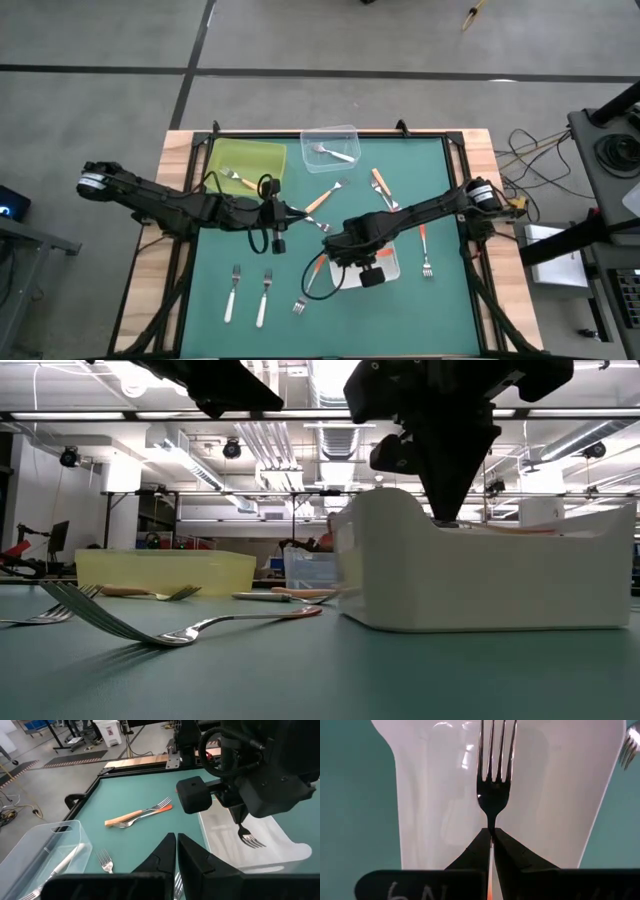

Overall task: Sort silverware by color (type)
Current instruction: Put the orange fork into the white bin

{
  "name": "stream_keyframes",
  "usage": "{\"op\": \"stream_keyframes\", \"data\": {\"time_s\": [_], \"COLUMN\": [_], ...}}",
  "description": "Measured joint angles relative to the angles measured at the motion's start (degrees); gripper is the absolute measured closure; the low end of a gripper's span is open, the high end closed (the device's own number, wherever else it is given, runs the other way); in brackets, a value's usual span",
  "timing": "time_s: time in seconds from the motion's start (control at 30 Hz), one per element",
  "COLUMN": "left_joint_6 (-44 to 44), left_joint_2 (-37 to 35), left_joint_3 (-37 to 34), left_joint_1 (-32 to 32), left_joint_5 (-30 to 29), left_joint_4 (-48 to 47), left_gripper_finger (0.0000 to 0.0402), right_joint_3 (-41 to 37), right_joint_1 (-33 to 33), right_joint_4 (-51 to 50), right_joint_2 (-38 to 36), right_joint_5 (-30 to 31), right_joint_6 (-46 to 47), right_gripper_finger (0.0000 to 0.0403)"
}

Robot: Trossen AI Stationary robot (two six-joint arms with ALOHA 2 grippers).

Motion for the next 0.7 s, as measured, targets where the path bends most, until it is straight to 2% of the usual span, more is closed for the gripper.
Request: {"op": "stream_keyframes", "data": {"time_s": [0.7], "left_joint_6": [-1.51], "left_joint_2": [0.01], "left_joint_3": [0.01], "left_joint_1": [0.0], "left_joint_5": [0.0], "left_joint_4": [0.13], "left_gripper_finger": [0.0402], "right_joint_3": [-0.17], "right_joint_1": [-0.09], "right_joint_4": [0.1], "right_joint_2": [-0.25], "right_joint_5": [0.03], "right_joint_6": [2.1], "right_gripper_finger": [0.0394]}}
